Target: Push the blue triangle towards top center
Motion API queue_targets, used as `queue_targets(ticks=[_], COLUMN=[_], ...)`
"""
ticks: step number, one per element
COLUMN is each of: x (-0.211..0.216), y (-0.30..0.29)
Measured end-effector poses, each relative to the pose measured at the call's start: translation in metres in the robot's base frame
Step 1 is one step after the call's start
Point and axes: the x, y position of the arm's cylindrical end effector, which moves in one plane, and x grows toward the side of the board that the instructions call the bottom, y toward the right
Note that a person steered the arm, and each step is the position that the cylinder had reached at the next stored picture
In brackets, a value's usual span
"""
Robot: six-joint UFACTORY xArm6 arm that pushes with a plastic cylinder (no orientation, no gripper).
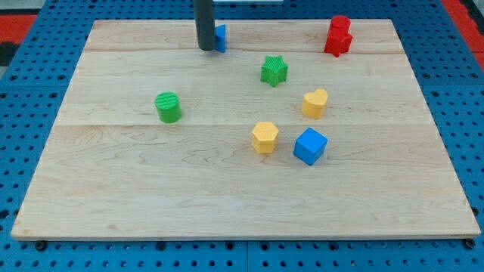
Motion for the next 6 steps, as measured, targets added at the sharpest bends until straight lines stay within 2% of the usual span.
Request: queue_targets(ticks=[4,6], x=[-0.039,-0.039], y=[0.006,0.034])
